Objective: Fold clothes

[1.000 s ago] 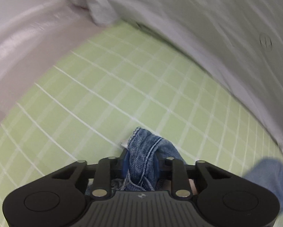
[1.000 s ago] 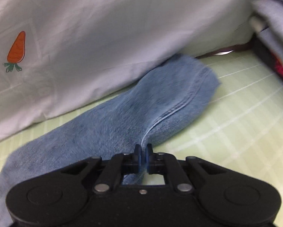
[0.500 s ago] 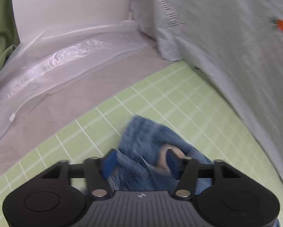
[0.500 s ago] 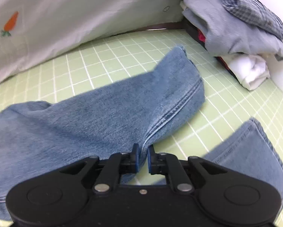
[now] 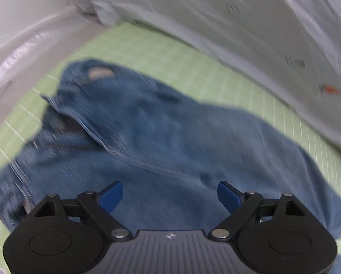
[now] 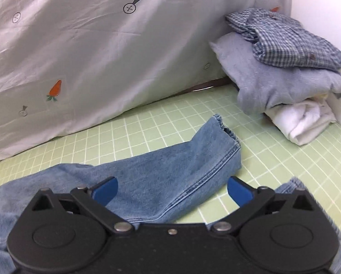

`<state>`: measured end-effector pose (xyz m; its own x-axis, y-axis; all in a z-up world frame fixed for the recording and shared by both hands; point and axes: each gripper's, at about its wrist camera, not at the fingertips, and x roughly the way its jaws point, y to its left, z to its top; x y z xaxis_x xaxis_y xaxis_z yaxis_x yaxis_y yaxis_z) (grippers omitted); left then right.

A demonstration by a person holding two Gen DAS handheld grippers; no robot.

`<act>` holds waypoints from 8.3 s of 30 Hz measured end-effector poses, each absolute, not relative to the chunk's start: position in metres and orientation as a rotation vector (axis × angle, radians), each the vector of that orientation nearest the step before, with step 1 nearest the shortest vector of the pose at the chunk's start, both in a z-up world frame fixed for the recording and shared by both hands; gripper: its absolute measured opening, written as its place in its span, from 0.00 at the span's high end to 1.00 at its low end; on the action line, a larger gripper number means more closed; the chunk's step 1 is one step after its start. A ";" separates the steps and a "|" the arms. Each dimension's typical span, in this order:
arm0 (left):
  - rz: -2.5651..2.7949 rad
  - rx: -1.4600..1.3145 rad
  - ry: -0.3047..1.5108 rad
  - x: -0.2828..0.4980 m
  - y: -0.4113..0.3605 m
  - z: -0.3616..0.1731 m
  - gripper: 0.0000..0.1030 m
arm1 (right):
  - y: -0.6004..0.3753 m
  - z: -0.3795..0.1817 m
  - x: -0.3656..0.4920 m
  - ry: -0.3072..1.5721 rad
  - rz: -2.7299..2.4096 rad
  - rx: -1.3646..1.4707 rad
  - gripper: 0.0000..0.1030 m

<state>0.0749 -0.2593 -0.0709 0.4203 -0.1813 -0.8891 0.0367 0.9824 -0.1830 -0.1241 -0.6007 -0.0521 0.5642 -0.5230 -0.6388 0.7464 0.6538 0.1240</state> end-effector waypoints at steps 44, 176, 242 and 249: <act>-0.213 0.166 1.333 0.050 -0.429 -0.113 0.11 | -0.789 -0.140 -0.154 0.562 -1.000 0.782 0.28; 0.355 -0.755 0.734 -0.029 -0.030 -0.006 0.88 | -0.597 -0.012 -0.304 0.211 -1.005 0.769 0.92; -0.121 -0.146 1.073 0.018 -0.253 -0.053 0.22 | -0.649 -0.143 -0.189 0.781 -0.893 0.515 0.90; -0.084 -0.152 1.227 0.015 -0.270 -0.088 0.22 | -0.669 -0.135 -0.226 0.739 -0.943 0.598 0.36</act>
<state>0.0145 -0.2696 -0.0875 0.3361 -0.1456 -0.9305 -0.0181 0.9868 -0.1609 -0.2260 -0.6690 -0.1352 0.3828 -0.4957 -0.7796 0.8754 0.4642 0.1346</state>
